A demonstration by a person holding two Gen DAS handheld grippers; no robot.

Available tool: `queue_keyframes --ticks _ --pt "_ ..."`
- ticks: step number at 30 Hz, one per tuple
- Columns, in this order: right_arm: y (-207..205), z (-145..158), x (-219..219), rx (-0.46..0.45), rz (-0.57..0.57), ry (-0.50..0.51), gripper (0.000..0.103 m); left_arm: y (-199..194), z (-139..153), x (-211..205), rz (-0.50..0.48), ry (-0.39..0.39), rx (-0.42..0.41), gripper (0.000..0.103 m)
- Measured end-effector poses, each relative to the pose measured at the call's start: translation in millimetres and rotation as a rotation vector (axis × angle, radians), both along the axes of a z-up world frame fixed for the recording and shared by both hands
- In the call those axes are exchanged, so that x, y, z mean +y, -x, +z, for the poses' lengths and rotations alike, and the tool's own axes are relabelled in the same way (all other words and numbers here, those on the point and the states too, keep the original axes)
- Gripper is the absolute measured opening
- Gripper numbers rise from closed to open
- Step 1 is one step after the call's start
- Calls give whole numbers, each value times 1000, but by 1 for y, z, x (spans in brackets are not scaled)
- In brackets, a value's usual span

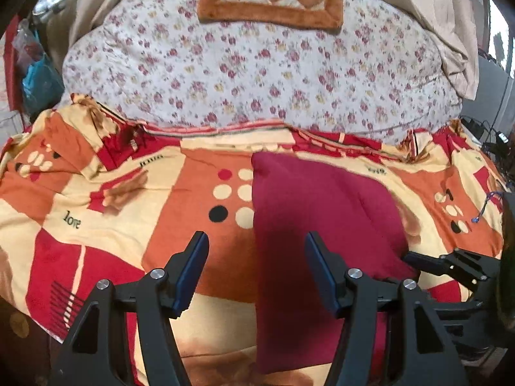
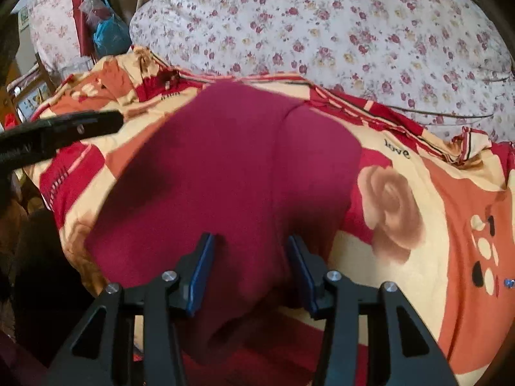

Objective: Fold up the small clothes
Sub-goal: 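Release the bundle and lift both tools away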

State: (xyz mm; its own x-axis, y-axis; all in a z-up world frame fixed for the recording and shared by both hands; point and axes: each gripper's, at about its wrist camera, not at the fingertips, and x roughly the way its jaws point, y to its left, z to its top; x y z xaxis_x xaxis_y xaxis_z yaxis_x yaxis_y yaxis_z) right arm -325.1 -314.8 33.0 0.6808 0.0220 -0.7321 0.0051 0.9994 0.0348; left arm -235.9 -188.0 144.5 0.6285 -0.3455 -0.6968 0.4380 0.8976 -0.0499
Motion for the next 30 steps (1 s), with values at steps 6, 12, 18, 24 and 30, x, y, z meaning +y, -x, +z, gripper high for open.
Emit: queue_keyframes --ticks 6,12,18,24,30 --pt "15 37 -1 -97 -68 -4 67 16 22 5 21 24 -52 41" --pt "23 56 1 -152 -124 -29 79 32 40 9 75 -28 -160 42" --pt "27 68 5 -196 -147 -21 83 44 45 7 90 -84 -244 42" --pt "26 68 8 -203 -157 -5 84 43 42 8 95 -70 -236 42" --pt "22 64 12 -189 -164 8 84 41 40 15 113 -46 -237 42"
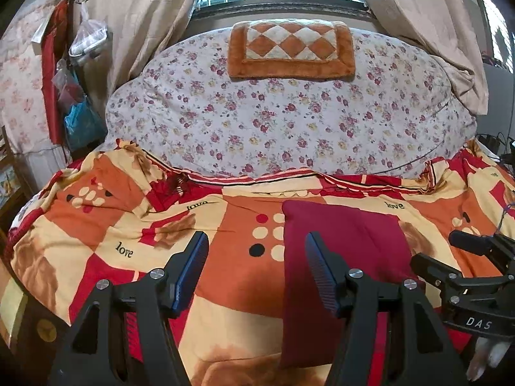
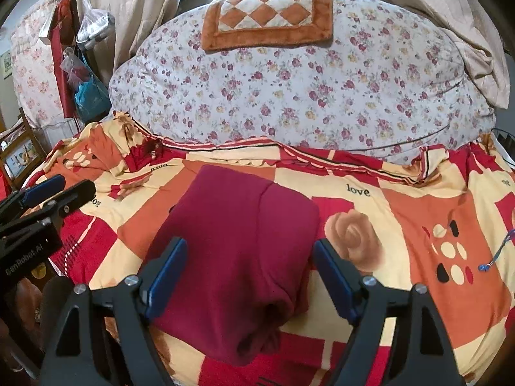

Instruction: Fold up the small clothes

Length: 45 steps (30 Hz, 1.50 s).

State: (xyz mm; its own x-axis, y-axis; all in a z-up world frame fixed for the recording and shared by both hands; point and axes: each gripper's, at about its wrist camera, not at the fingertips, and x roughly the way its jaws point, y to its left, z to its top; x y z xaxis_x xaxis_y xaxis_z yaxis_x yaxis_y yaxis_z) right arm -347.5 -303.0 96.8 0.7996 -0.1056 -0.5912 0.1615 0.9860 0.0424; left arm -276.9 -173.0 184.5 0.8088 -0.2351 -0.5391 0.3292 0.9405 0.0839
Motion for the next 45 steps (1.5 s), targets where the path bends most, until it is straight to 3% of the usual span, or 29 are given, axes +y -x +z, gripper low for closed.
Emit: queue_keyframes --ticks 14,45 --pt "-10 -10 0 35 -15 12 84 -9 -12 -3 -30 9 31 42" --pt "-68 -42 -21 142 -44 7 84 -75 -54 -18 -20 10 149 42"
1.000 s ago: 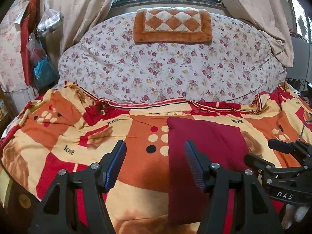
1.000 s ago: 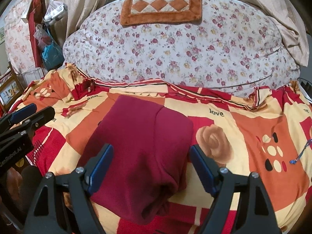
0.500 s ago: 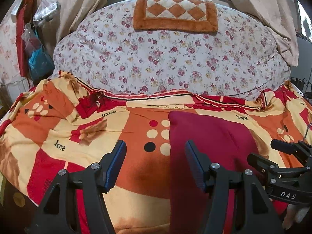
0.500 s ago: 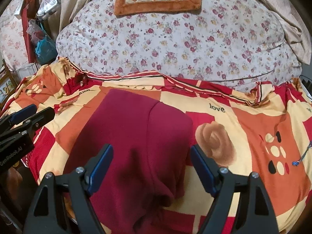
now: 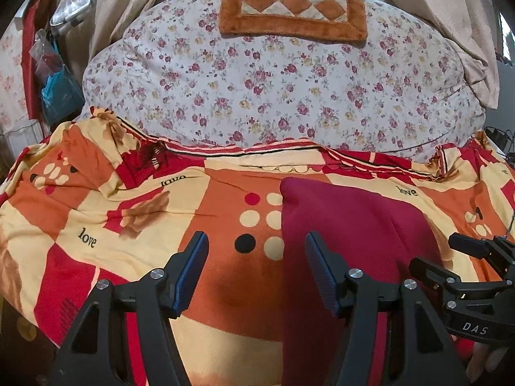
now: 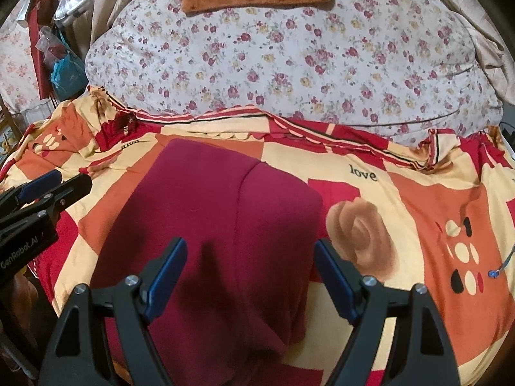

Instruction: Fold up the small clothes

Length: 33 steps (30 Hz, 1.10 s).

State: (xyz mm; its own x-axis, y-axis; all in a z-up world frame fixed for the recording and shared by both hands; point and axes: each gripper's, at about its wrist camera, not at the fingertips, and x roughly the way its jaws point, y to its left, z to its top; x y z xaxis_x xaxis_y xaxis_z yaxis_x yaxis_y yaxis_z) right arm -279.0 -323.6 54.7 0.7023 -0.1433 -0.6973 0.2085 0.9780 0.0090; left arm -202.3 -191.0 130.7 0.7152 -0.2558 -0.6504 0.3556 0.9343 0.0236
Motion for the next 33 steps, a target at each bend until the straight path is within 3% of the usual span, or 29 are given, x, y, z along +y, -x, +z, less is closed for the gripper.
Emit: queue_keyframes --ticks 33 --pt "-19 -15 -21 39 -24 -23 84 -15 -16 -23 -36 -6 51 42"
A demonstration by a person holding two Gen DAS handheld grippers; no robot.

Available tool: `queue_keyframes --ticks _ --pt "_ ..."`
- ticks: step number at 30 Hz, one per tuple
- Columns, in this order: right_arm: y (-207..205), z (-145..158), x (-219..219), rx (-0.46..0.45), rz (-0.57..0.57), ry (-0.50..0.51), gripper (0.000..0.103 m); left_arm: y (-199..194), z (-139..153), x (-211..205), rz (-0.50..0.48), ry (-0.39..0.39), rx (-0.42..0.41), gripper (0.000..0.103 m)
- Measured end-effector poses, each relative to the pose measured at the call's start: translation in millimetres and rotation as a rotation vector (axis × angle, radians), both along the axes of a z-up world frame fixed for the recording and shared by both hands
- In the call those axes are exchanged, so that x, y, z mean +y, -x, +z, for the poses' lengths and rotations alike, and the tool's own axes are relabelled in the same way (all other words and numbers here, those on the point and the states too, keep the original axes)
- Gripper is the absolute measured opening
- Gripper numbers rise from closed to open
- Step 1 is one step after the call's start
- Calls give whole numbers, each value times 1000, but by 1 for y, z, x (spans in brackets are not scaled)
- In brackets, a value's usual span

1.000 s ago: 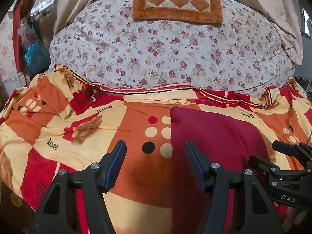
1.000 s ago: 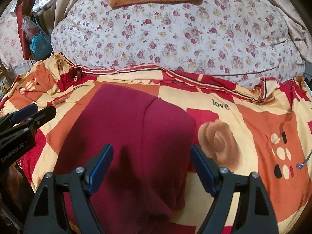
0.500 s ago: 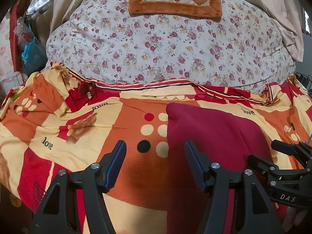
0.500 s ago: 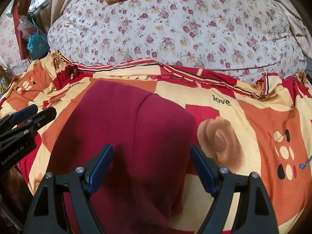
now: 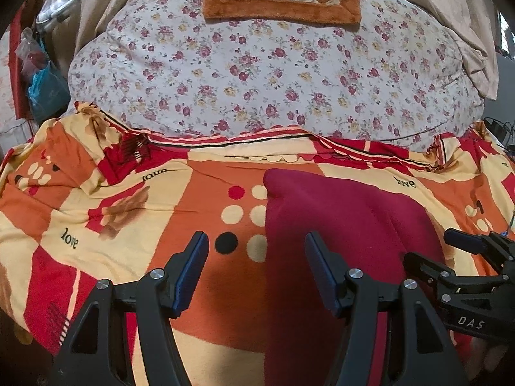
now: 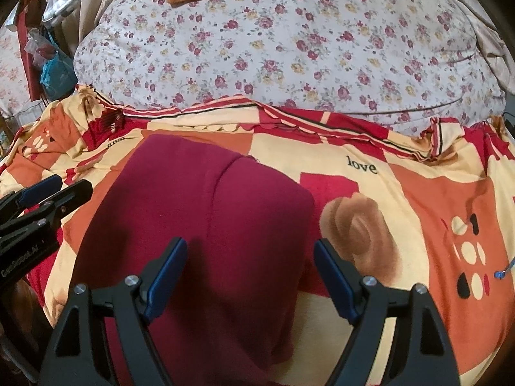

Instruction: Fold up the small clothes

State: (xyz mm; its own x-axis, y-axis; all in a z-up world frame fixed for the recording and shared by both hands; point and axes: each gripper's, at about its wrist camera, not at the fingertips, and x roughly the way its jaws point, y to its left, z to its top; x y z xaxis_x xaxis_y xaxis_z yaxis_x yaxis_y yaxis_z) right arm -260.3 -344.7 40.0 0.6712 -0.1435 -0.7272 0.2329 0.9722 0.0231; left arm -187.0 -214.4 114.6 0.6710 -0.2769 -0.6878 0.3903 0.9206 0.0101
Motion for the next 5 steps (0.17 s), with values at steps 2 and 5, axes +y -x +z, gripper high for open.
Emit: queue_keyframes --ticks 2,5 --pt "0 -1 -2 4 -5 -2 84 -1 -1 1 -6 13 10 42" --pt "1 1 -7 -9 -8 -3 84 -7 -2 6 1 21 26 42"
